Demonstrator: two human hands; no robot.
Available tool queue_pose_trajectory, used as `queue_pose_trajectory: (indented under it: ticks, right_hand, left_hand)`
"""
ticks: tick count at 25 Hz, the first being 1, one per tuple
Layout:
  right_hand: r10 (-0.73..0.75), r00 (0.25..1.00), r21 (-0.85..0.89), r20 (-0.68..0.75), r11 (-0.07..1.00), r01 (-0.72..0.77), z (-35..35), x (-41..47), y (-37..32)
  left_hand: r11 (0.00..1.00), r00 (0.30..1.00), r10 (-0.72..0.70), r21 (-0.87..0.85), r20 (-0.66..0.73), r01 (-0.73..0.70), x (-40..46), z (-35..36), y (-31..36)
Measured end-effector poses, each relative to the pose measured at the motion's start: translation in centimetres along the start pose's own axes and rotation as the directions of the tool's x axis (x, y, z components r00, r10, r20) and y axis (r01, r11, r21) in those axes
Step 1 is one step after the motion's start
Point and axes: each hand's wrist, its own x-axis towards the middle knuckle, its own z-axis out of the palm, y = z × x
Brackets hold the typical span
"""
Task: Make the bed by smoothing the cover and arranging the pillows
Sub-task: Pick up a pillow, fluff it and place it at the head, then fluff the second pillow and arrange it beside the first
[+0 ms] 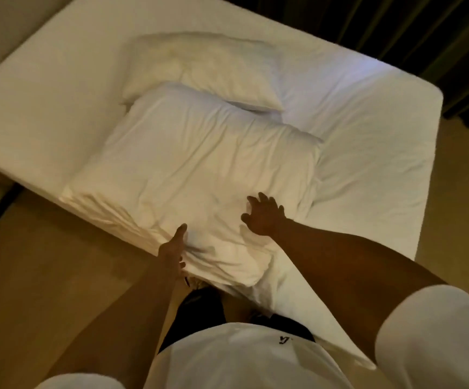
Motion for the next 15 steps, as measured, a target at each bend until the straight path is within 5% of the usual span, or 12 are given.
queue_pose_trajectory:
  ticks: [7,10,15]
  right_hand:
    - [-0.094,0.996,-0.136,-0.004,0.986,0.093,-2.1,6.7,-5.1]
    - [-0.053,0.995,-0.128,-0.088,0.991,0.042,-4.4,12.6,-7.4]
    - [0.046,0.967,-0.041,-0.251,0.997,-0.058,-9.2,20.8,-9.2]
  left_hand:
    - [0.935,0.994,-0.113,-0.341,-0.015,0.101,4.8,1.1,4.8]
    - [0.923,0.978,-0.200,-0.323,0.061,0.209,11.0,2.7,5.9]
    - [0.913,0.970,-0.245,-0.336,0.000,0.231,13.5,3.0,5.2]
